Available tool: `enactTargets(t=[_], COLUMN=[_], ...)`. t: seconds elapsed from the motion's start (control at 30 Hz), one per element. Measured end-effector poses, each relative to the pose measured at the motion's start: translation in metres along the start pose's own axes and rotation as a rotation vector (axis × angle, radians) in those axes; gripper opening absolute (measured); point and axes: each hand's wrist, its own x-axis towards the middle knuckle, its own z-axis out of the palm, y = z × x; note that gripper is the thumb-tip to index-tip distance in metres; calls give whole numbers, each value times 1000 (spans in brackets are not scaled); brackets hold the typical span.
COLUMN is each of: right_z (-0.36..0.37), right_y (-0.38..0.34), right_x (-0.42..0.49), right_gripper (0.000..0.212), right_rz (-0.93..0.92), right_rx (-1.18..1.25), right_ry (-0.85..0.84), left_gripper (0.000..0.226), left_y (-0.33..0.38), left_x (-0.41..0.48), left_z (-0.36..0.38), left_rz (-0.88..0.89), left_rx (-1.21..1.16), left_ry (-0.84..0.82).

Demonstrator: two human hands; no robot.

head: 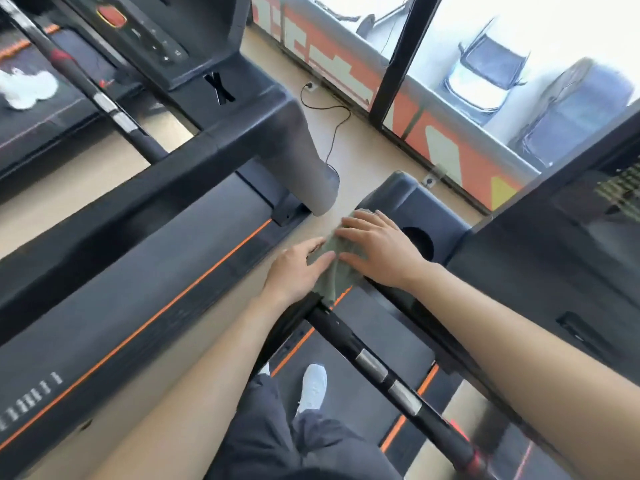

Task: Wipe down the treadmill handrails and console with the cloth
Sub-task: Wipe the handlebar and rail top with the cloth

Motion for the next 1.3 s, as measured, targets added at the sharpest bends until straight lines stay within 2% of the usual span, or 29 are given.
enactTargets(t=[0.1,0.17,0.27,0.5,0.63,0.77,0.9,1.03,1.3], right_z=[-7,-10,-14,-41,-43,-37,-28,-19,9], right_y=[5,8,14,-1,-13,-27,-43,-56,-95], right_x=[24,43,67,112,127,129,125,116,91], right_gripper=[47,59,60,47,45,44,48,47,50], right_rz=[4,7,41,138,107,93,40,20,-113], right_rx=[-80,-161,-222,-201,-241,-188,-183,-135,-92], right_ry=[-105,-214,-394,-782,-943,-1006,-1046,-1043,-987], left_gripper=[54,63,49,24,50,42,48,37,30], left_y=[-10,-22,-34,-47,-56,-65,-77,-81,-93], left_x=[17,29,41,60,60,45,28,4,-55], left_z=[-2,-2,-4,-11,-11,-19,-25,-35,-55], left_rz=[-57,-101,-152,-154,-143,-169,-192,-222,-302], left_rx=[-62,-253,-428,-526,-537,-512,-477,-430,-325], left_ry=[-130,-217,-331,-491,-513,-505,-502,-474,-409])
